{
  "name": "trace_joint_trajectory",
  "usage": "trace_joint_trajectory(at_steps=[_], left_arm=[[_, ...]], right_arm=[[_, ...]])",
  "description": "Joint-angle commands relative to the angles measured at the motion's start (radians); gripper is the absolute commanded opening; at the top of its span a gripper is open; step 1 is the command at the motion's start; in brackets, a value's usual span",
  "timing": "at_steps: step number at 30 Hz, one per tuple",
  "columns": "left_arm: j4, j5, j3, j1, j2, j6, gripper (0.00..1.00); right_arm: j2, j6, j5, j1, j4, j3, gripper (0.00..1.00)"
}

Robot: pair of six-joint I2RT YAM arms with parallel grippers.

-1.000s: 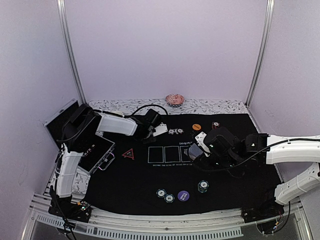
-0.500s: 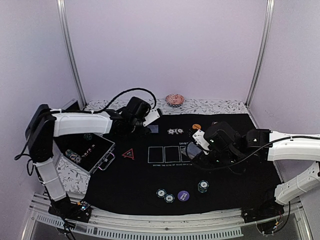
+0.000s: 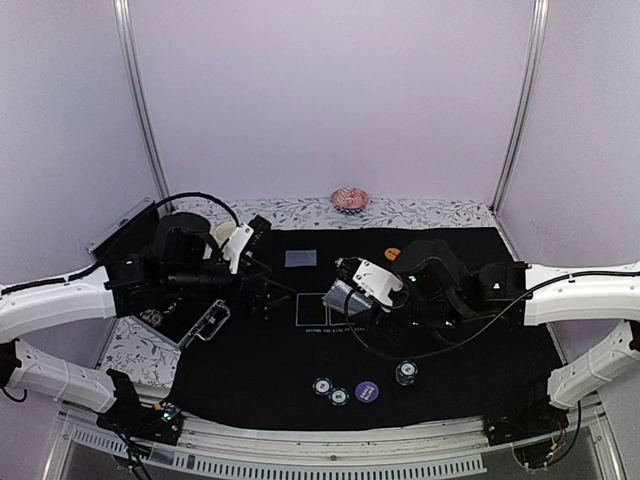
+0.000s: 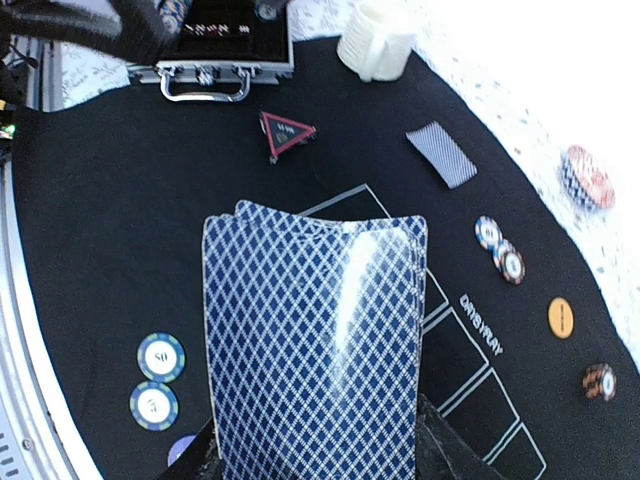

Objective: Distribute texas hold em gaming equipment
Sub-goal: Pass from the right arm to the left

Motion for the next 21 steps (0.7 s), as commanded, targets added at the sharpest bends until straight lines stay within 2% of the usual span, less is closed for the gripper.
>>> trace_joint_trajectory(at_steps=[1,6,11,18,21], left_arm=[[0.152,0.233,-0.099,-0.001,-0.094,-0.248,0.97],[0.152,0.236,-0.151,0.004,-0.175,-0.282,0.98],[0.263,0.213,-0.28,0.009,-0.264,-0.376,0.98],[0.247,0.208,-0.33,0.015,-0.208,-0.388,0.77],[0.243,0.142,-0.353,0.019,-0.249,-0.39,0.73]], right_arm=[[0.041,-0.16,-0.014,0.031,0.245,-0.014,0.48],[0.134,-0.214,-0.055,0.049,0.336,0.015,0.48],[0.21,-0.247,-0.011,0.107,0.389,0.034,0.48],[0.285,-0.275,-0.016,0.139,0.408,0.09,0.49],[0.31,-0.296,-0.022,0.146,0.413,0.114,0.49]])
